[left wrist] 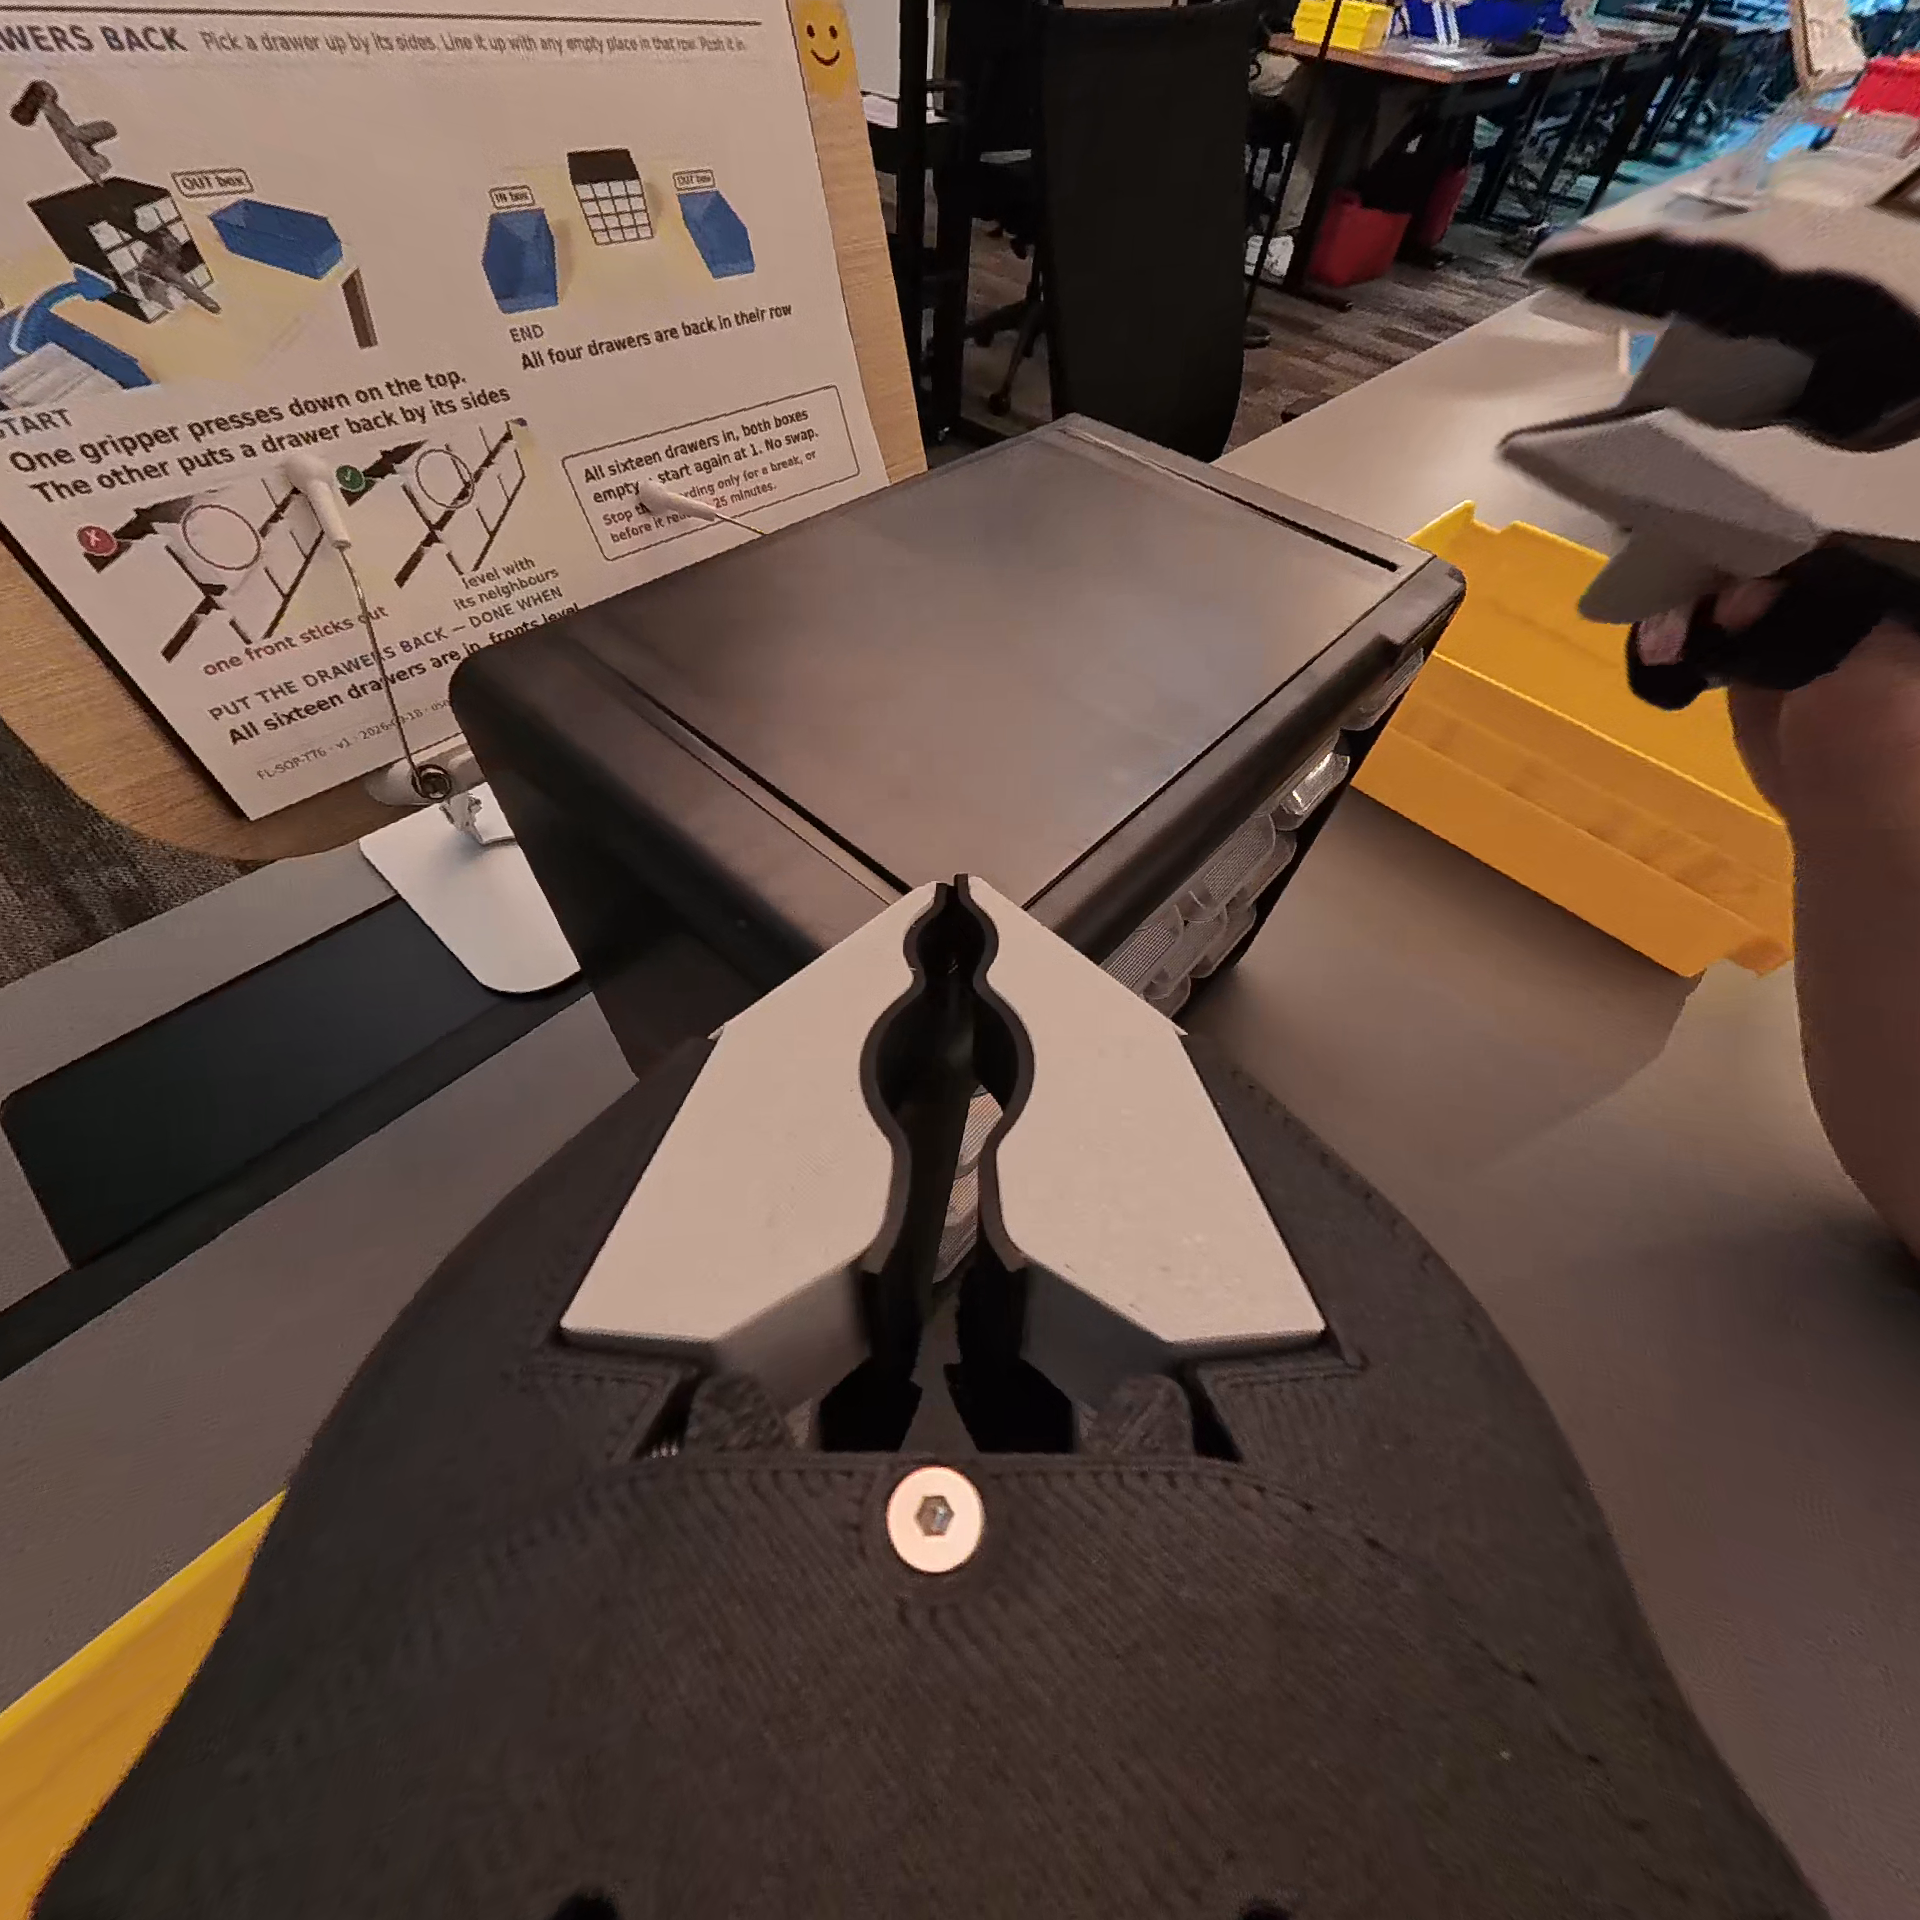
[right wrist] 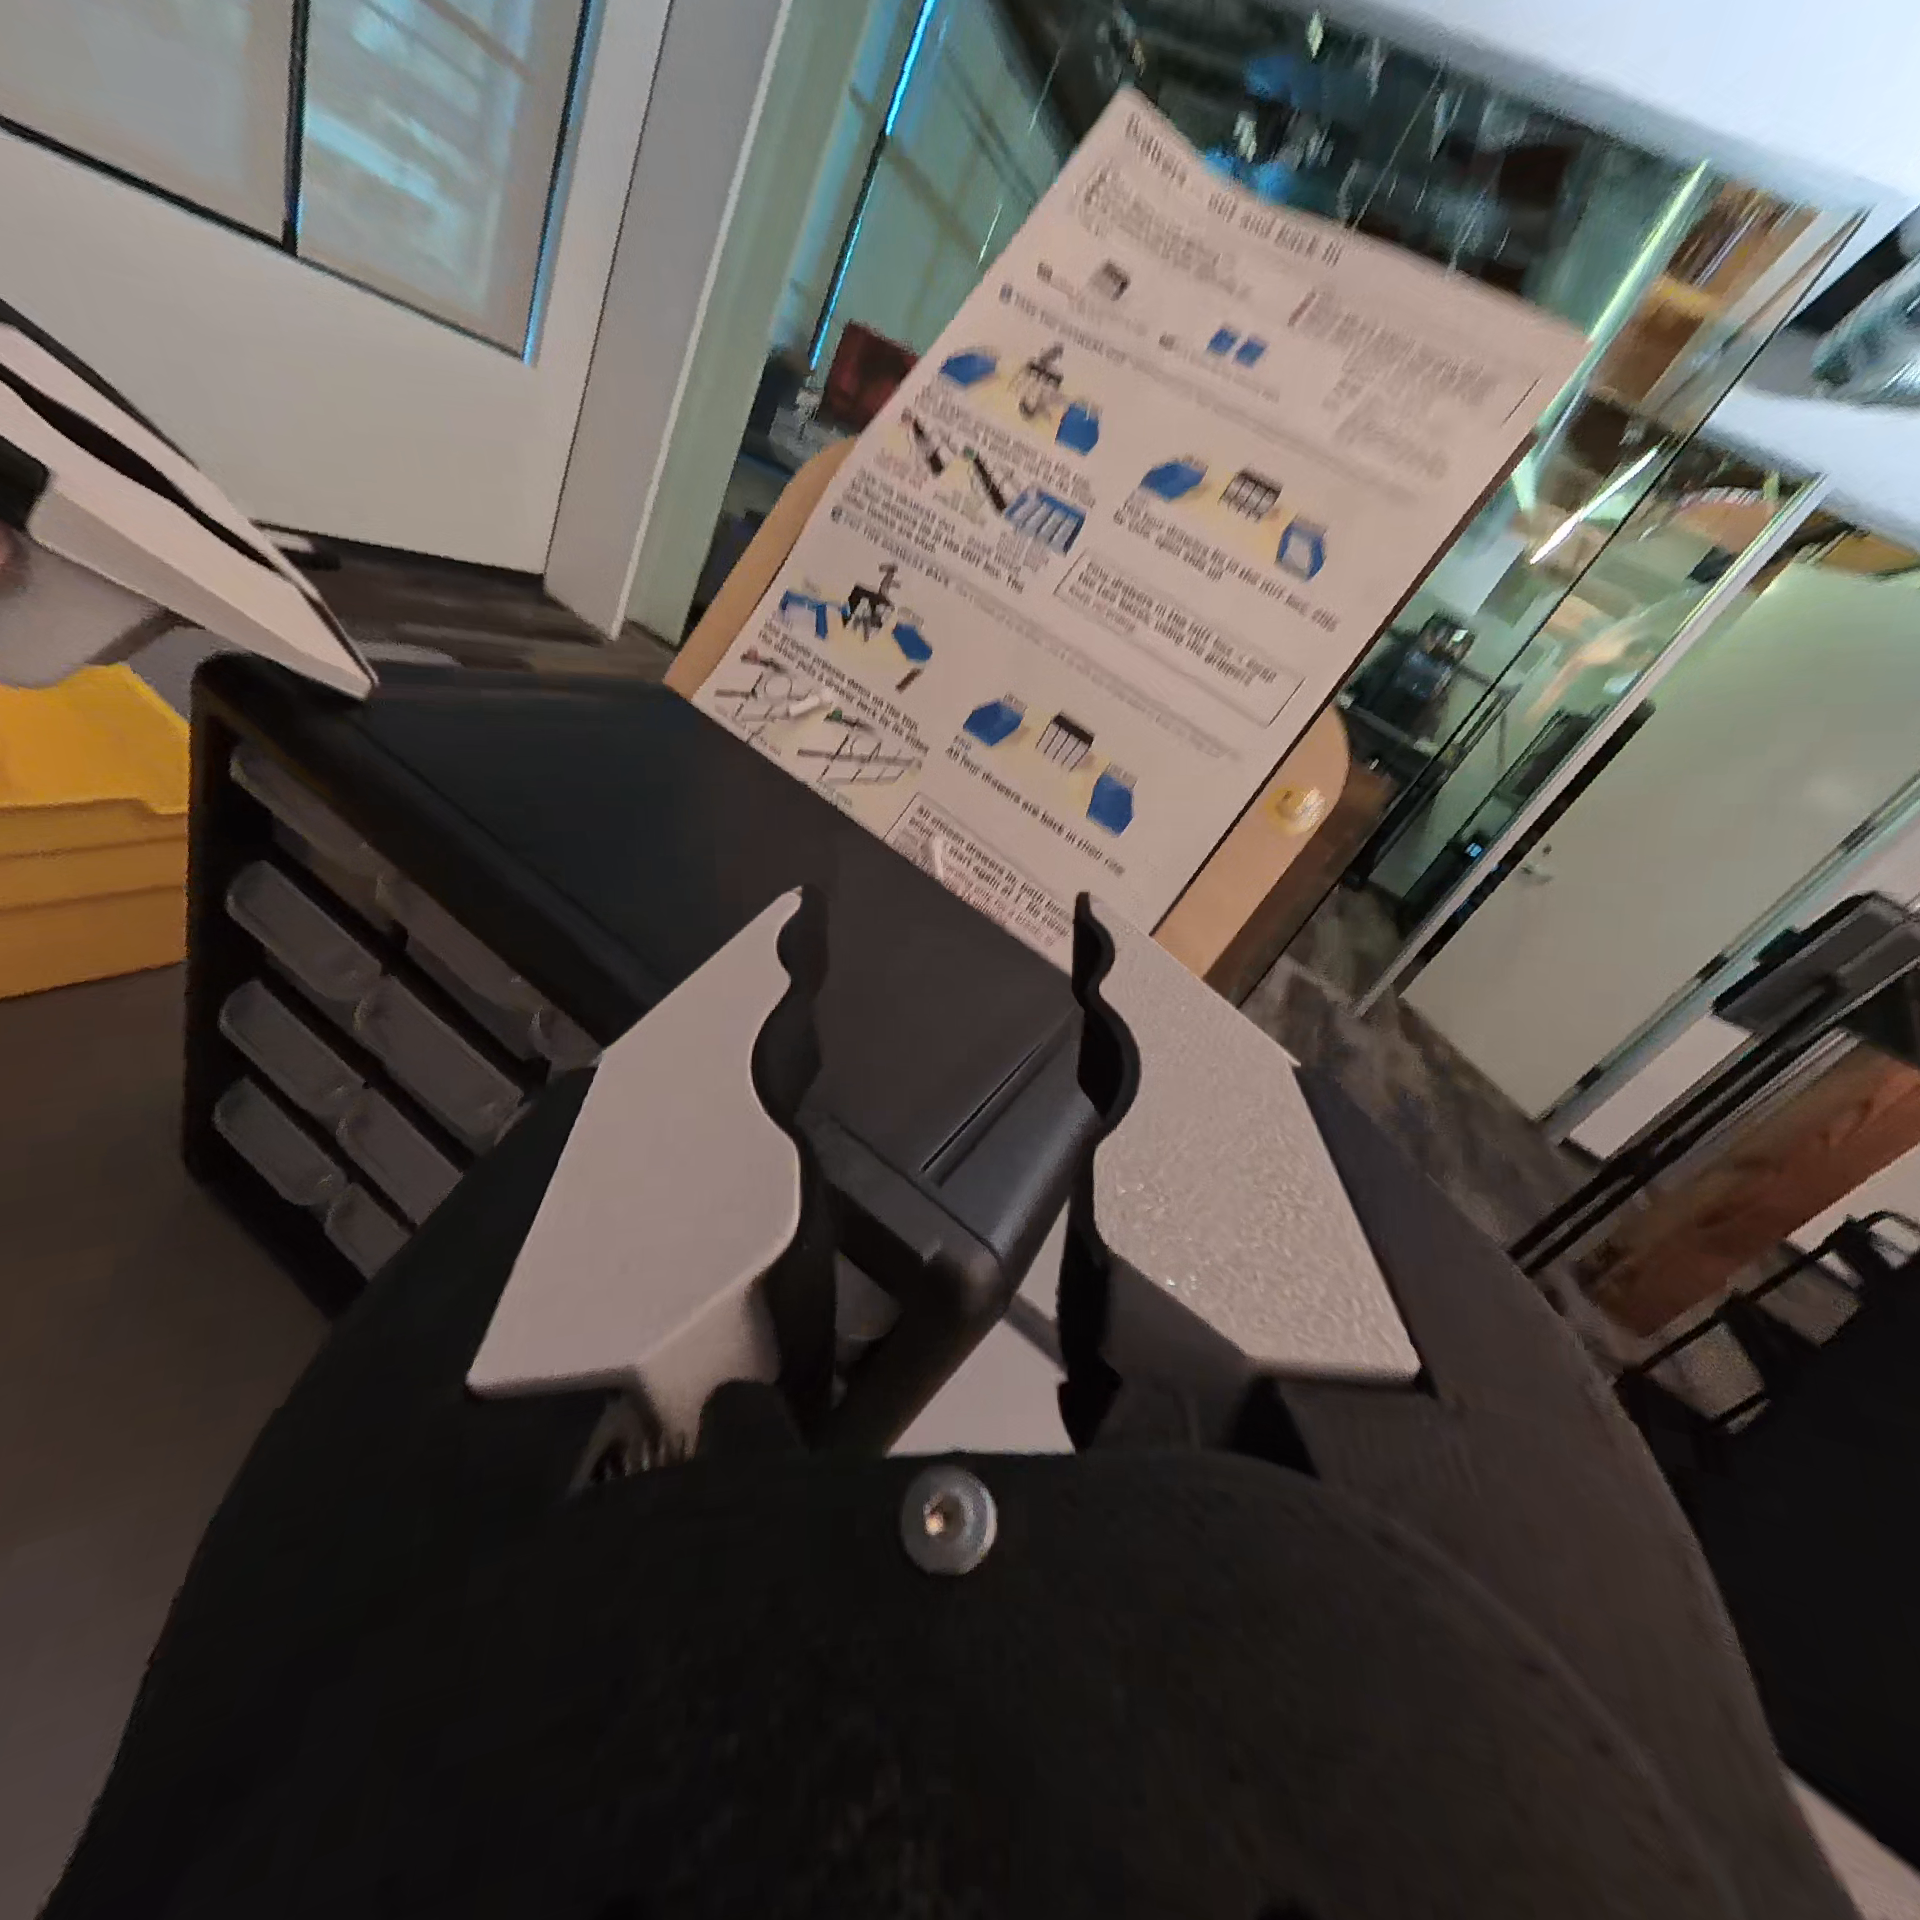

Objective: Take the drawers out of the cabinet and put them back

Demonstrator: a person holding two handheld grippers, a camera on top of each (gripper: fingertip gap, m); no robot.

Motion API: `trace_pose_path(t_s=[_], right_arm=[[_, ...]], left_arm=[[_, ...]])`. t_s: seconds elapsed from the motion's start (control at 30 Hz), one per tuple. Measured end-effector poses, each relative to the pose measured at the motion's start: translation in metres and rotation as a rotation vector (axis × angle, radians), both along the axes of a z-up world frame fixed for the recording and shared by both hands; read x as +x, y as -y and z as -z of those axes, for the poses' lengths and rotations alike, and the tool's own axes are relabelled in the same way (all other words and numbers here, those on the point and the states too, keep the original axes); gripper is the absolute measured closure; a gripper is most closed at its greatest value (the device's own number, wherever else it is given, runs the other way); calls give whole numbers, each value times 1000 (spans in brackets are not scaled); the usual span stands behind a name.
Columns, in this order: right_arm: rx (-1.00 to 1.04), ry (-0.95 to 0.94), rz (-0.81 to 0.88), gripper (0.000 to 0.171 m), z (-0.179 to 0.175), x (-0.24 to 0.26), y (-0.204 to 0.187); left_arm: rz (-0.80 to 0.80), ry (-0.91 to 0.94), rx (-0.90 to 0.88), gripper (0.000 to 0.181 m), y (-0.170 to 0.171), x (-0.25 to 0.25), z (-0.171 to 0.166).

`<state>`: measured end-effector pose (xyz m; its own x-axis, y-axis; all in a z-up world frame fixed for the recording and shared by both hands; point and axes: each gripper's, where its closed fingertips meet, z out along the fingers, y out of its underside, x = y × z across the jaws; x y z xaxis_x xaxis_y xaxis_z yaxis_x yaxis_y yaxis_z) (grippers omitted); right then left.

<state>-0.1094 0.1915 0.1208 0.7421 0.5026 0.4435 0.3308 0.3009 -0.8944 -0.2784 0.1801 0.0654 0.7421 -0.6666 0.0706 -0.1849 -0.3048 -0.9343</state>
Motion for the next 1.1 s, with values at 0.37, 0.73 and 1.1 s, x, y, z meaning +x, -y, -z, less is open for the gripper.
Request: trace_pose_path(t_s=[0.37, 0.73, 1.1], right_arm=[[-283, 47, -142, 169, 27, -7, -4], [-532, 68, -303, 171, 52, 22, -23], [-491, 2, -467, 171, 56, 15, -21]], left_arm=[[8, 24, -8, 181, -1, 0, 0], [-28, -21, 5, 181, -1, 0, 0], [-68, -46, 42, 181, -3, 1, 0]])
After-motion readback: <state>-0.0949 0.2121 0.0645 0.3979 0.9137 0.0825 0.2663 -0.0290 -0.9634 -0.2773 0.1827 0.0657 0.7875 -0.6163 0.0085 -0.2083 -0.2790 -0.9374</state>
